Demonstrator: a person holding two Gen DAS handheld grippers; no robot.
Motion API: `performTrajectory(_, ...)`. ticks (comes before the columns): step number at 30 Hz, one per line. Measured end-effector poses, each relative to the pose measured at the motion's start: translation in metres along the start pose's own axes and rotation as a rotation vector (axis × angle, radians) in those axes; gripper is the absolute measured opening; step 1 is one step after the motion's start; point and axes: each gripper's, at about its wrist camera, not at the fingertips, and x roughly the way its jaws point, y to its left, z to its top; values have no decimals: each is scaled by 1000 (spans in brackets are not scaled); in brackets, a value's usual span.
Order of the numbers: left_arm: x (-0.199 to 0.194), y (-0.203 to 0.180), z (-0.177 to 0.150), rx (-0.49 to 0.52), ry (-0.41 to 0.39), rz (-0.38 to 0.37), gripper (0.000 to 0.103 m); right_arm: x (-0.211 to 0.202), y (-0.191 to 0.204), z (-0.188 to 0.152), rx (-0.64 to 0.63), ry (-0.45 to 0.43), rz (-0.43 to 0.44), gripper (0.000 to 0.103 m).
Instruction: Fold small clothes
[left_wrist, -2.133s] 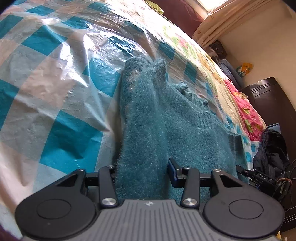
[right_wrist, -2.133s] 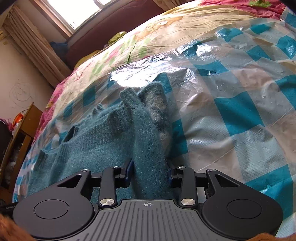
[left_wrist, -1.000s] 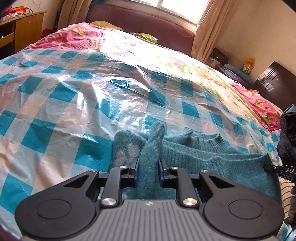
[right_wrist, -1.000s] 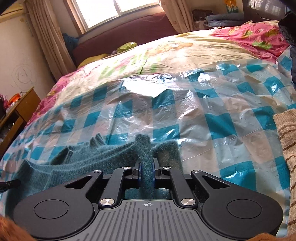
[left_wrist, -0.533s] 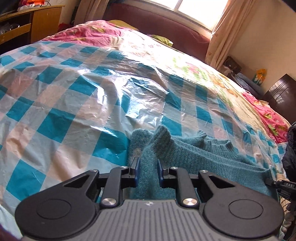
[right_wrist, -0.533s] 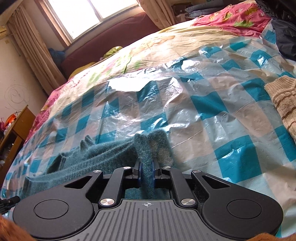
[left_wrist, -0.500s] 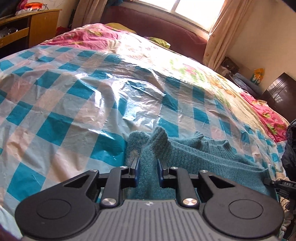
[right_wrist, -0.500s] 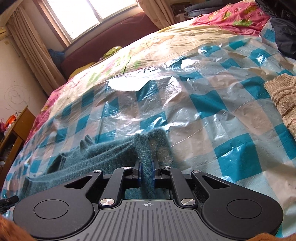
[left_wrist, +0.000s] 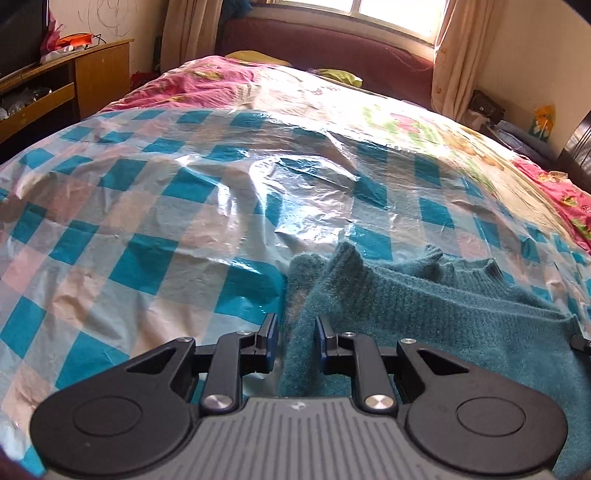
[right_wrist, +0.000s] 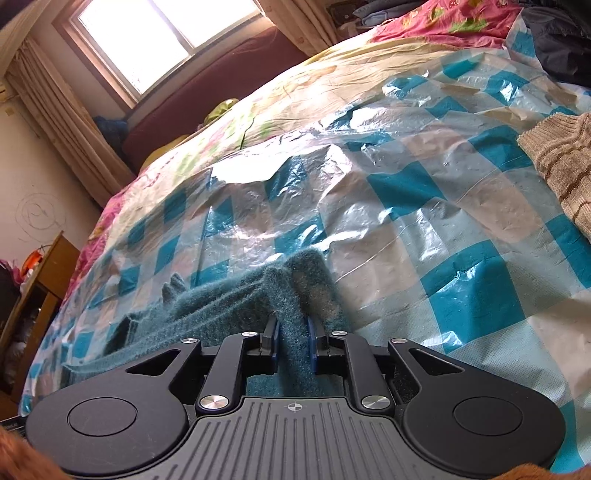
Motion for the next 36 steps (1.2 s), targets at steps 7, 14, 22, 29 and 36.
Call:
performTrajectory(7,-27,-19,-1,21,-88,-12,25,-30,-11,3,7,-27,49,39)
performTrajectory(14,-57,-94,-37,221,-46,-211,28,-35,-37,-9,83,10,91,48)
performTrajectory(22,-22,-158,-57,359,64,-330,31,-21,-55,-23,139,76,135,52)
performTrajectory(29,-1,-176,-65,410,103,-365,31,-20,-63,-20,120,120,196,52)
performTrajectory(36,-32,-188,-81,528,62,-428,32,0,-57,-7,94,148,222,53)
